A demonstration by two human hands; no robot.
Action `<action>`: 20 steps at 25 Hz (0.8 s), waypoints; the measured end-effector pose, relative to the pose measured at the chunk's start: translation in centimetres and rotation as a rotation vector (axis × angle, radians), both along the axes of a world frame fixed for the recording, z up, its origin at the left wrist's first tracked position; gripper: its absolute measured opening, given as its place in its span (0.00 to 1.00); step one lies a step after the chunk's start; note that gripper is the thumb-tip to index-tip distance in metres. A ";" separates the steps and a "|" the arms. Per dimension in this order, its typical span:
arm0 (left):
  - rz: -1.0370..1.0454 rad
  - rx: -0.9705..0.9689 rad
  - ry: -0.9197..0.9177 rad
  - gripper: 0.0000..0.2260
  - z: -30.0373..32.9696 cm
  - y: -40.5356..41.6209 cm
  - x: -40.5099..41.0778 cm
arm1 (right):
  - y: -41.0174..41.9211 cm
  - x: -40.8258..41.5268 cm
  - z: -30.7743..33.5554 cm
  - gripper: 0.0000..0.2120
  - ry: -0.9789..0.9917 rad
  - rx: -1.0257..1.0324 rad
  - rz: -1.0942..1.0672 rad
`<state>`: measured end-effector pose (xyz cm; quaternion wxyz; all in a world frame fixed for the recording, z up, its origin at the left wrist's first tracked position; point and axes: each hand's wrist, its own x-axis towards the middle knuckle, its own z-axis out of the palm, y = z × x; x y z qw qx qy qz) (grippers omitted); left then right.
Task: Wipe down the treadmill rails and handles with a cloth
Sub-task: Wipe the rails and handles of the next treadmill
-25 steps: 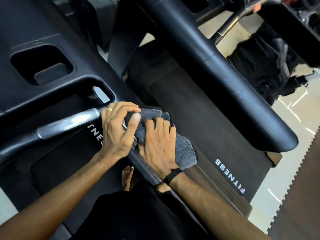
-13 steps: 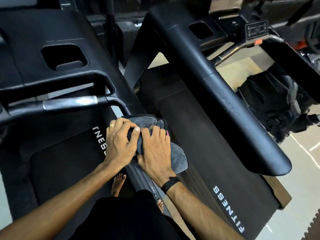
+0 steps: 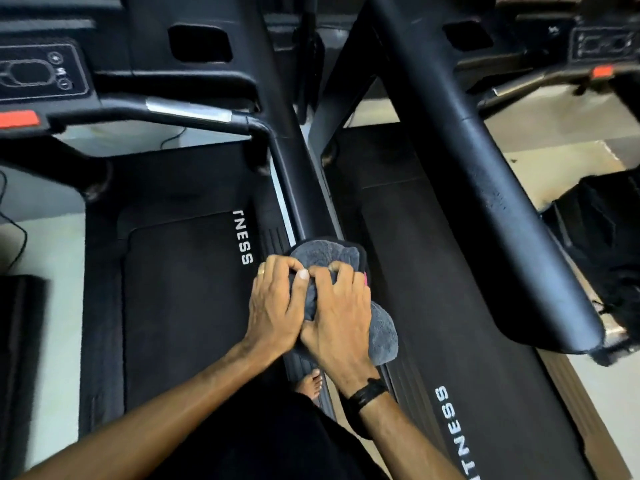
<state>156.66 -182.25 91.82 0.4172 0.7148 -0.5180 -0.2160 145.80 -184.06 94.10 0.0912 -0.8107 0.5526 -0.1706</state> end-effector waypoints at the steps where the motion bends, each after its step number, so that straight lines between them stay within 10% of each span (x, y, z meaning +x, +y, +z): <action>1: -0.009 0.015 -0.008 0.12 0.0 0.5 -0.2 | 0.4 -0.4 0.0 0.18 -0.005 -0.003 0.001; 15: 0.117 0.085 0.112 0.26 0.4 10.5 -7.8 | 8.9 -5.2 0.8 0.23 0.009 0.055 -0.003; 20: 0.237 0.001 0.402 0.33 3.1 12.6 -11.5 | 11.2 -8.7 1.9 0.36 -0.344 0.201 0.043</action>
